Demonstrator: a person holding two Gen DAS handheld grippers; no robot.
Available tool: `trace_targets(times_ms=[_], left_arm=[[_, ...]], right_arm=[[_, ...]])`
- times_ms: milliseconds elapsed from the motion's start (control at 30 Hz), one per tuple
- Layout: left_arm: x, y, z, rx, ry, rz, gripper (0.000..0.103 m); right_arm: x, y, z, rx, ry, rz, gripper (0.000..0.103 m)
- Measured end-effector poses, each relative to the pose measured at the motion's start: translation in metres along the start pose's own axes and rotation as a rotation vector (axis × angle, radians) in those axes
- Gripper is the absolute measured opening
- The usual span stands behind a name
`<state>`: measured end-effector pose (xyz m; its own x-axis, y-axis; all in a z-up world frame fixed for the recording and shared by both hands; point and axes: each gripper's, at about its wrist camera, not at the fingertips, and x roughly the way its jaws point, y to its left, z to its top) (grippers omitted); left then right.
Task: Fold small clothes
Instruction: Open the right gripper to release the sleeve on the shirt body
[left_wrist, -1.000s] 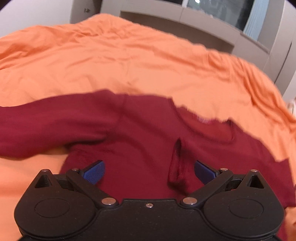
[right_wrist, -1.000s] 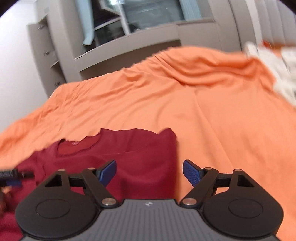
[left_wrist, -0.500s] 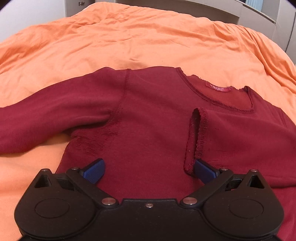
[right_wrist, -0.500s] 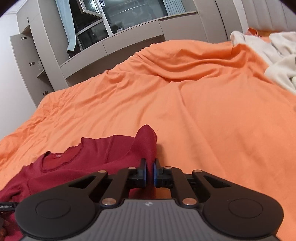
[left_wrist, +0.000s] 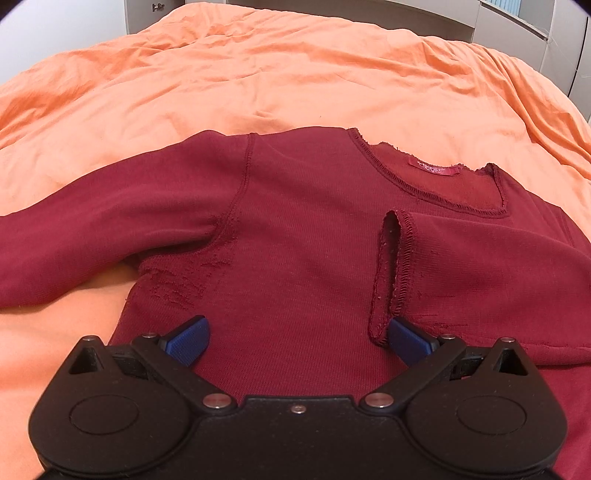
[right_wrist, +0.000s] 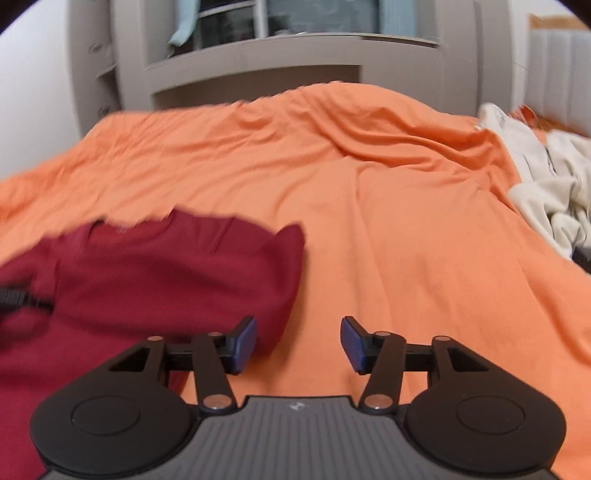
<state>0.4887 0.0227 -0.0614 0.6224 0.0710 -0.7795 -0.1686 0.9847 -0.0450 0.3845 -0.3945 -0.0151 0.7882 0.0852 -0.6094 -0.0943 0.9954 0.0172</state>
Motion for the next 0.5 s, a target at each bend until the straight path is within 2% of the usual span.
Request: trace_targets(times_ms=[100,200,233,267,333,500], left_arm=[[0.0,0.0,0.0,0.001,0.0,0.001,0.103],[0.0,-0.001,-0.001,0.005,-0.004,0.002,0.103],[-0.001,-0.001,-0.001,0.006,-0.005,0.002,0.103],[-0.001,-0.001,-0.001,0.006,-0.005,0.002,0.103],[-0.001,0.0,-0.001,0.006,-0.005,0.001,0.103],[0.0,-0.001,-0.001,0.007,-0.004,0.001,0.103]], right_arm=[[0.006,0.022,-0.009,-0.107,0.003,-0.016,0.056],[0.02,0.036,-0.012,-0.136,0.0,-0.036,0.049],[0.023,0.038,-0.012,-0.136,-0.014,-0.054,0.041],[0.025,0.039,-0.012,-0.128,-0.027,-0.071,0.029],[0.025,0.035,-0.012,-0.101,-0.04,-0.057,0.013],[0.021,0.025,-0.011,-0.064,-0.015,-0.054,0.009]])
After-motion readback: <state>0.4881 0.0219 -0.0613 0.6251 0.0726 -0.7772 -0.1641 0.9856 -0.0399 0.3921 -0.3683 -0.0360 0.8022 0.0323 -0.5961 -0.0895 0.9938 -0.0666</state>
